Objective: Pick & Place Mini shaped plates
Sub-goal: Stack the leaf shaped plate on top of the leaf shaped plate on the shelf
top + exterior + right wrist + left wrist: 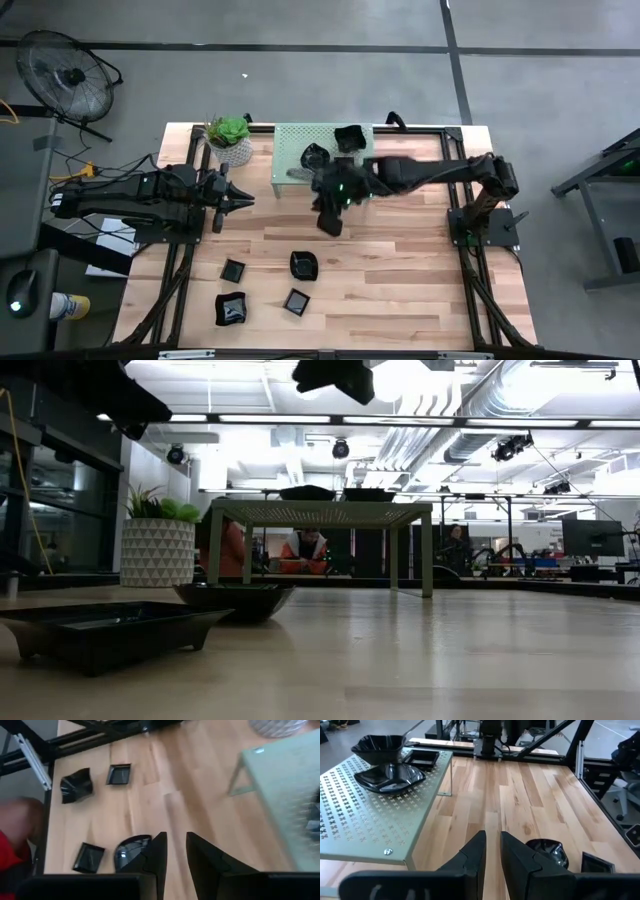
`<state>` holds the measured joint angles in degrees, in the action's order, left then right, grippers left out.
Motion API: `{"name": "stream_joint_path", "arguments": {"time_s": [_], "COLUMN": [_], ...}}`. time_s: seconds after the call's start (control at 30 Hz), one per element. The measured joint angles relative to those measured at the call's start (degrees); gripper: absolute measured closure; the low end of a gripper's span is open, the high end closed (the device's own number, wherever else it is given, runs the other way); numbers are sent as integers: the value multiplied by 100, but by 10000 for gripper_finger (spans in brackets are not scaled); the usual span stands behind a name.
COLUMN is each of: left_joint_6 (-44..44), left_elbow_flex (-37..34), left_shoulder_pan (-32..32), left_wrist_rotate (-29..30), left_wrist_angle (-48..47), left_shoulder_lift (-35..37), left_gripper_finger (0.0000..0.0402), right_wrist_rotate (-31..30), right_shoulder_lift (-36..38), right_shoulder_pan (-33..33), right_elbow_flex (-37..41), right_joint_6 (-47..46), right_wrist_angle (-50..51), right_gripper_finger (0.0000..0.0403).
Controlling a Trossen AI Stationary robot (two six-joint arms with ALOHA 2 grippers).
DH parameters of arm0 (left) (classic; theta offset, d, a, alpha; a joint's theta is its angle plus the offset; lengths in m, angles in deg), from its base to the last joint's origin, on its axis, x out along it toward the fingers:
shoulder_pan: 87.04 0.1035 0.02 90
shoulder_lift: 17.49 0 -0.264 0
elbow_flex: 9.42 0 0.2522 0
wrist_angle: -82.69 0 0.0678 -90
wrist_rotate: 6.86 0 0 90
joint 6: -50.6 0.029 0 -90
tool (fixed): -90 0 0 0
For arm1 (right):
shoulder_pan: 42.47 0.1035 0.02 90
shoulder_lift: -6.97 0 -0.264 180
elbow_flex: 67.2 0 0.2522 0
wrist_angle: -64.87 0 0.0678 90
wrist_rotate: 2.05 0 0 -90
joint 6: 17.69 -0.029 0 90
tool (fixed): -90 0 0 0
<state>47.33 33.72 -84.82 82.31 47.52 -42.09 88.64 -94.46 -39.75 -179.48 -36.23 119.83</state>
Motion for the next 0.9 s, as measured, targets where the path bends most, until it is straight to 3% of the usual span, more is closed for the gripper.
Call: {"name": "stream_joint_path", "arguments": {"time_s": [0.33,0.6,0.9], "left_joint_6": [0,0,0], "left_elbow_flex": [0,0,0], "left_shoulder_pan": [-2,-1,0], "left_wrist_rotate": [-310,-312,-310], "left_wrist_angle": [-436,-449,-451], "left_shoulder_lift": [9,9,9], "left_gripper_finger": [348,348,348], "right_wrist_rotate": [-105,-574,-672], "right_shoulder_lift": [-1010,-1677,-1947], "right_shoulder_pan": [849,1063,1131], "right_elbow_flex": [0,2,1], "right_joint_6": [-1260,-3310,-3871], "right_wrist_angle": [-763,3,69], "right_gripper_finger": [336,336,335]}}
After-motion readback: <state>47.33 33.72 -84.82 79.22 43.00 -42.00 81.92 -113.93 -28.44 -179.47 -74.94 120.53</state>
